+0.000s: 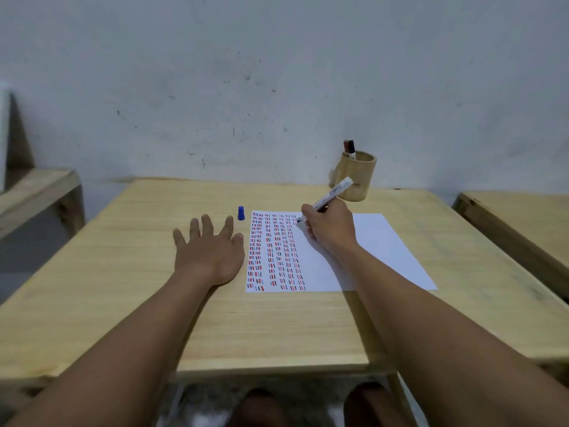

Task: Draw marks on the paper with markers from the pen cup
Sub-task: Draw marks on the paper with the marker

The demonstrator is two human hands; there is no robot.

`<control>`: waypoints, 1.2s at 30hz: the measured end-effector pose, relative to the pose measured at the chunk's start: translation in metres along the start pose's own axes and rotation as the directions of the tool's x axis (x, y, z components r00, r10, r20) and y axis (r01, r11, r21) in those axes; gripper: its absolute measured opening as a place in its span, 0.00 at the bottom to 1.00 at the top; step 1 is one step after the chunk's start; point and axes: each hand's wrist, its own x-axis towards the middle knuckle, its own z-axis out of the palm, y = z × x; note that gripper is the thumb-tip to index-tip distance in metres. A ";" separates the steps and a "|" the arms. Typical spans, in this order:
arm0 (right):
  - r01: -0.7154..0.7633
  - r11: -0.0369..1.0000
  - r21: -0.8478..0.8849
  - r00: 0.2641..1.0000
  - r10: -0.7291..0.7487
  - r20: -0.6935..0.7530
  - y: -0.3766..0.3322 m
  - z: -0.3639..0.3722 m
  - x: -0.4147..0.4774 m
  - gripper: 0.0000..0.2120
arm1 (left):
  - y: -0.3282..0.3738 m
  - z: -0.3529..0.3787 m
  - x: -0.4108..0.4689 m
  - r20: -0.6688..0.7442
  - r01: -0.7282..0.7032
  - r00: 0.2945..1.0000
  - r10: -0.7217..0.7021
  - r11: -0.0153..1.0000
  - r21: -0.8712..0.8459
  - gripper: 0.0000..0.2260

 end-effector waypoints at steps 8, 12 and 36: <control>-0.009 1.000 -0.005 1.000 0.009 0.017 0.002 0.002 0.001 0.13 | -0.001 0.001 -0.001 -0.005 -0.002 1.000 0.002 1.000 0.007 0.27; -0.015 1.000 -0.004 1.000 0.015 0.026 0.002 0.001 0.002 0.12 | 0.000 0.001 -0.001 -0.010 -0.002 1.000 0.002 1.000 0.007 0.28; -0.321 0.706 0.631 0.947 0.258 0.192 -0.028 -0.027 0.001 0.07 | 0.010 -0.022 0.036 -0.392 -0.179 0.919 0.039 0.927 -0.330 0.13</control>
